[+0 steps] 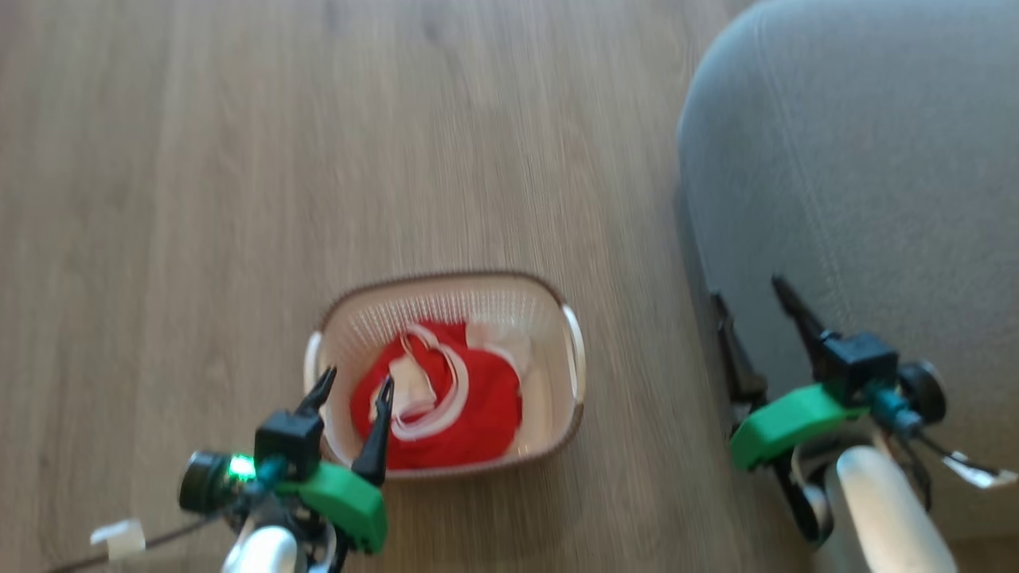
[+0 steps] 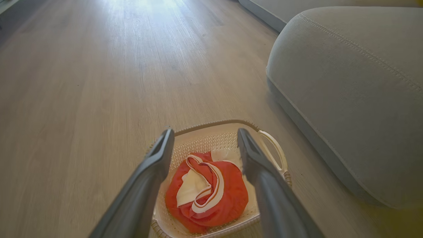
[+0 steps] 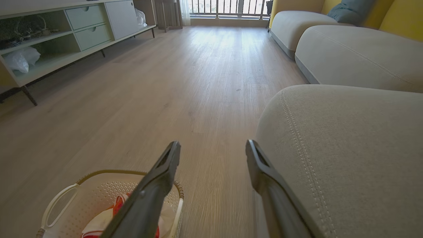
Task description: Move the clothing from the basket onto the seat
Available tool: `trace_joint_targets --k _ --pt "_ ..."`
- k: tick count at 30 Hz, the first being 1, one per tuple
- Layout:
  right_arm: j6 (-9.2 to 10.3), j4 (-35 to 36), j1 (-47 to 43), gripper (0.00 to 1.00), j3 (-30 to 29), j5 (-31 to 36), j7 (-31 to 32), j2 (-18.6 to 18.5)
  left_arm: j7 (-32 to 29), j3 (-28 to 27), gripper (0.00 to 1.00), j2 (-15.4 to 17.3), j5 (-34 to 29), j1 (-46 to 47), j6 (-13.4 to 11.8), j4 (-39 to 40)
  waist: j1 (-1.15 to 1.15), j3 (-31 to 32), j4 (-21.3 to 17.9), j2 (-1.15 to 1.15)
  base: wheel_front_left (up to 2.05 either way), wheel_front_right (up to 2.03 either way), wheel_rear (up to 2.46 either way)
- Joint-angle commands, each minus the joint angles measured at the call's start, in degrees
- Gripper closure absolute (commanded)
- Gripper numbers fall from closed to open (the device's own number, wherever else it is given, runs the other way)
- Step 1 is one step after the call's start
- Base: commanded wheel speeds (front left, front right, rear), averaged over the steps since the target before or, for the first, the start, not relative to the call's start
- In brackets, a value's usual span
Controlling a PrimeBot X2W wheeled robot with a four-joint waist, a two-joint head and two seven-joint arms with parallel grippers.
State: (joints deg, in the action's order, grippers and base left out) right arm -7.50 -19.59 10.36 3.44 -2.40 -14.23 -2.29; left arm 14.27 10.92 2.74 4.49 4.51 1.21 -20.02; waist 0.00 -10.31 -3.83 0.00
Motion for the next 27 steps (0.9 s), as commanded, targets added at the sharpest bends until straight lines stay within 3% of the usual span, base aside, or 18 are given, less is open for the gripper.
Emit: trace_joint_targets --k 1,12,27 --pt "0.01 2.6 2.4 0.00 0.3 0.4 -0.8 -0.6 0.7 -2.2 0.00 0.4 -0.9 3.7 1.2 -0.4 0.00 -8.4 -1.6 0.00 0.00 0.00 0.00" --pt "0.01 6.7 4.2 0.00 -1.4 0.2 -0.8 -0.6 0.7 2.8 0.00 3.9 -6.0 16.3 4.7 -12.3 0.00 -23.9 -3.5 0.00 0.00 0.00 0.00" --pt "0.01 10.8 7.3 0.00 -0.2 -2.7 -0.8 -0.6 0.7 13.9 0.00 9.4 -9.0 34.5 6.0 -28.7 0.00 -38.9 -9.0 0.00 0.00 0.00 0.00"
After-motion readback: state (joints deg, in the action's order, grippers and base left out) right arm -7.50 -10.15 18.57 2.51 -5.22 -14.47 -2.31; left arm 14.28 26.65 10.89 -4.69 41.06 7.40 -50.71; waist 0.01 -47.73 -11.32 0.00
